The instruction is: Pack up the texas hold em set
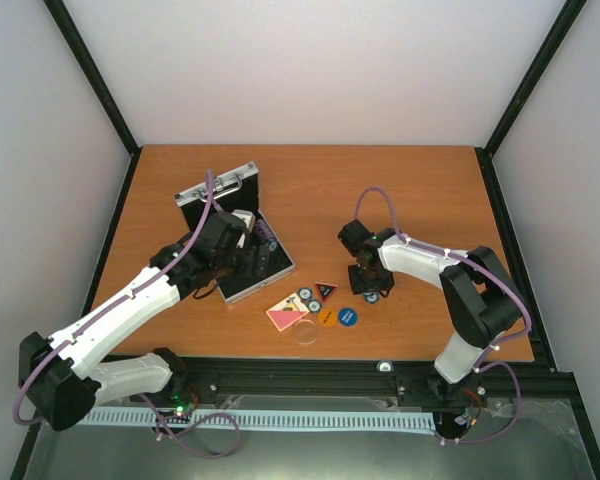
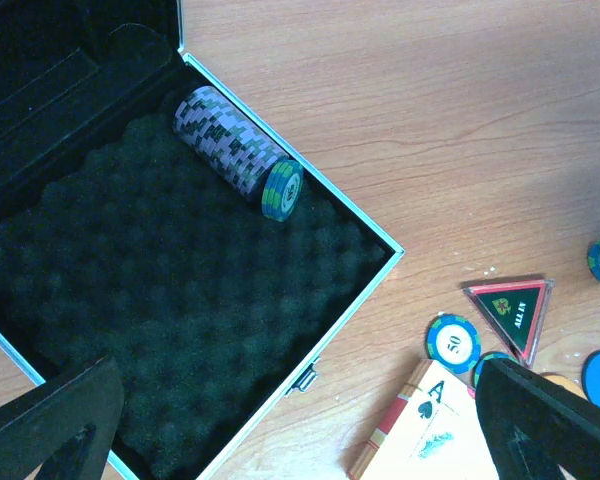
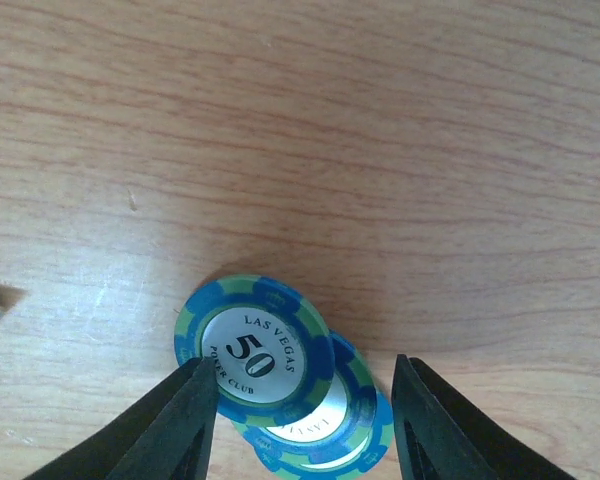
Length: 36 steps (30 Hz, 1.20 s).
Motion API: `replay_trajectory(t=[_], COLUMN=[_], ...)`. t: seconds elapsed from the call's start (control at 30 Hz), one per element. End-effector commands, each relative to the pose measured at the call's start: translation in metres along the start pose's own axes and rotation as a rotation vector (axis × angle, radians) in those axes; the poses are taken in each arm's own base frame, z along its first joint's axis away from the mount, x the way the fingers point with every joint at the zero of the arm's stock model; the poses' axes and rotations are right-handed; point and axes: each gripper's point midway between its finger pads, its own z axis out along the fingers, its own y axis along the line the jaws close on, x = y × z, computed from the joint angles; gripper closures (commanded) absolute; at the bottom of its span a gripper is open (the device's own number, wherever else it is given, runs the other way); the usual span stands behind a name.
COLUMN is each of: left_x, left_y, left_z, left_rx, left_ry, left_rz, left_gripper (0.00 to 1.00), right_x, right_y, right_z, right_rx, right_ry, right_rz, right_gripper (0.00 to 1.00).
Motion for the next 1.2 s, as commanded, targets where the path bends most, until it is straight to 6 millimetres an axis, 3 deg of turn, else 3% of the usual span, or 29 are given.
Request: replay_trajectory(t=[0.0,0.17,0.6,0.73,0.93,1.17], left_x=[-0.003,-0.003,-0.006,-0.006,-0.007,-0.005], left_y=[0.000,0.001,0.002,0.002,0.001,0.002], left_z=[-0.004,-0.006,-0.011,-0.009,-0.008,-0.006], left_rx=[-0.001,-0.004,-0.007,-0.009,-0.007,-0.014], left_ry=[-0.015,-0.019,-0.026,-0.023,-0.022,-0.018], left_rz=[-0.016,-0.016,-0.010,-0.009,-0.007,-0.006], left_gripper=[0.00,0.00,0.00,0.00,0.00,0.00], right_x=[-0.001,-0.008,-0.011,-0.014,-0.006,-0.002], right_y=[-0.002,0.001,0.013,0.012,0.010,0.004], right_z=[0.000,-0.007,-0.004,-0.006,0.007,0.008], right_rx=[-0.002,-0.013,-0.064,-0.057,-0.038,-0.017], right_ry=[-0.007,-0.021,-0.012,-0.021,0.011,0.005], right_rz=[-0.010,-0.019,-0.019,-0.032,-0.024,-0.006], right_gripper=[0.49,0.38,0.34,0.21,0.22,0.26])
